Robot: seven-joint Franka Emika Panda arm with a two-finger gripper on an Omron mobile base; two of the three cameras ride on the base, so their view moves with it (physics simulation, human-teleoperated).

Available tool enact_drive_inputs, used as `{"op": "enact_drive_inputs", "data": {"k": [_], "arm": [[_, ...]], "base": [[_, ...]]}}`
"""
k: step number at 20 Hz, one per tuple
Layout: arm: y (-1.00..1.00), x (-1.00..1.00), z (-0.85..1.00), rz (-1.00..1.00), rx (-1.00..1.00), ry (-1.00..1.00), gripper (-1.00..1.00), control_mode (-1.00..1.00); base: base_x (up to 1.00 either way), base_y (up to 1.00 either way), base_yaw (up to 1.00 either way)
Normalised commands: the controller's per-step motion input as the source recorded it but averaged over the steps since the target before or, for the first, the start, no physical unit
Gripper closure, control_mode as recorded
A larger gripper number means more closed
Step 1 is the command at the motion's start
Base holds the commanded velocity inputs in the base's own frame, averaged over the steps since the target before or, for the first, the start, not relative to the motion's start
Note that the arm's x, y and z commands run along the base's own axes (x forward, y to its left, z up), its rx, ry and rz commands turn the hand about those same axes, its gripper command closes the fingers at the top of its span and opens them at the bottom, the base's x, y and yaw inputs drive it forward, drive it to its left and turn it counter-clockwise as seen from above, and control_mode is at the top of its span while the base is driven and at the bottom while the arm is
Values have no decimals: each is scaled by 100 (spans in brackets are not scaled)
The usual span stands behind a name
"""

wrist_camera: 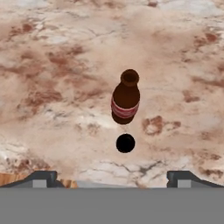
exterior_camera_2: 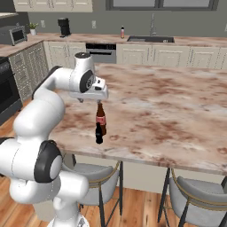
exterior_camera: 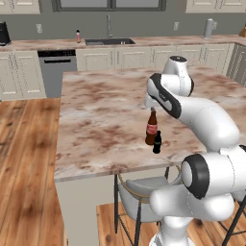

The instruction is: Place the large bottle from the dining counter next to the other large bottle outside the sink, and place the small bottle from the dining counter next to the other small bottle inside the sink.

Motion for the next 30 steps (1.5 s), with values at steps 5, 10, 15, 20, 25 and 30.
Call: {"op": "enact_drive_inputs", "data": {"k": [5, 10, 15, 20, 25, 30], "arm": [[-8, 2, -20, 0, 0, -2, -100, -100], [-2, 6, -22, 0, 0, -2, -100, -100], [0, 13, -15, 0, 0, -1, -100, -100], [0, 19, -11, 0, 1, -2, -100, -100], [-1, 20, -11, 0, 0, -5, -100, -100], [0, 16, -12, 0, 0, -5, -100, -100]], "base": [[0, 0, 0], [0, 0, 0], [0, 0, 0], [0, 0, 0], [0, 0, 0], [0, 0, 0]]}}
